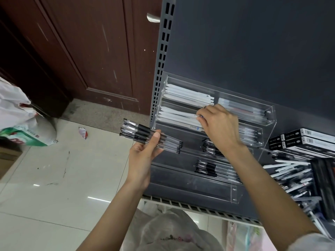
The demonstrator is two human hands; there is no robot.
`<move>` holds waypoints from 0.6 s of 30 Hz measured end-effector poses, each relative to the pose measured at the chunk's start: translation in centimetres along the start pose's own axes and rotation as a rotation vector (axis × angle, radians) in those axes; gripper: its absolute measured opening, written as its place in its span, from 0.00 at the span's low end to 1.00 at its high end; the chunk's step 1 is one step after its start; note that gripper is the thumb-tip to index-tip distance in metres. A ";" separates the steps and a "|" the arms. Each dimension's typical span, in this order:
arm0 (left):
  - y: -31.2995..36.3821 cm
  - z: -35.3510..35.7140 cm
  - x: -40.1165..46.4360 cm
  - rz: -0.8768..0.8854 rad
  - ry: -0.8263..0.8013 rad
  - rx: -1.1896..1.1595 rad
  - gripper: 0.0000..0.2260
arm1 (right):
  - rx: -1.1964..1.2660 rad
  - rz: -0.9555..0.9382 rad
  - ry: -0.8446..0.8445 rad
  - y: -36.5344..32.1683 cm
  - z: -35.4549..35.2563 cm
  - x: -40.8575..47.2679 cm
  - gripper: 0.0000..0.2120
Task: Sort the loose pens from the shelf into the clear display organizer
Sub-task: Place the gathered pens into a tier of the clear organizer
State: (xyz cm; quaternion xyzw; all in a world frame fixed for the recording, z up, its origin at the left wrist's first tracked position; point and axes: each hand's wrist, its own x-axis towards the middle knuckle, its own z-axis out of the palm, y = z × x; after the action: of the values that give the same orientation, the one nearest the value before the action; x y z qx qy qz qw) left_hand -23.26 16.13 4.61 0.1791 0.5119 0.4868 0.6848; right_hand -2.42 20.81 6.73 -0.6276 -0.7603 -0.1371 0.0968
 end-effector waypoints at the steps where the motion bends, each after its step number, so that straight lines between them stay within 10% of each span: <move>1: 0.0 0.0 0.0 0.001 -0.006 0.002 0.15 | -0.003 -0.005 -0.014 0.0 0.3 0.0 0.02; 11: -0.3 0.1 -0.3 -0.015 -0.032 0.001 0.08 | -0.135 -0.012 -0.140 -0.4 1.0 0.4 0.08; 18: -0.5 1.1 -0.6 0.040 -0.091 0.084 0.08 | 0.617 0.296 0.122 -3.1 -5.2 -3.8 0.06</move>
State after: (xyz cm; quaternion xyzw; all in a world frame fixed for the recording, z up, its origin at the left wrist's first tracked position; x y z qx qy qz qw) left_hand -22.05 15.64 4.97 0.2399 0.4967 0.4698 0.6892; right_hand -4.83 14.98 10.15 -0.6631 -0.6593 0.0774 0.3460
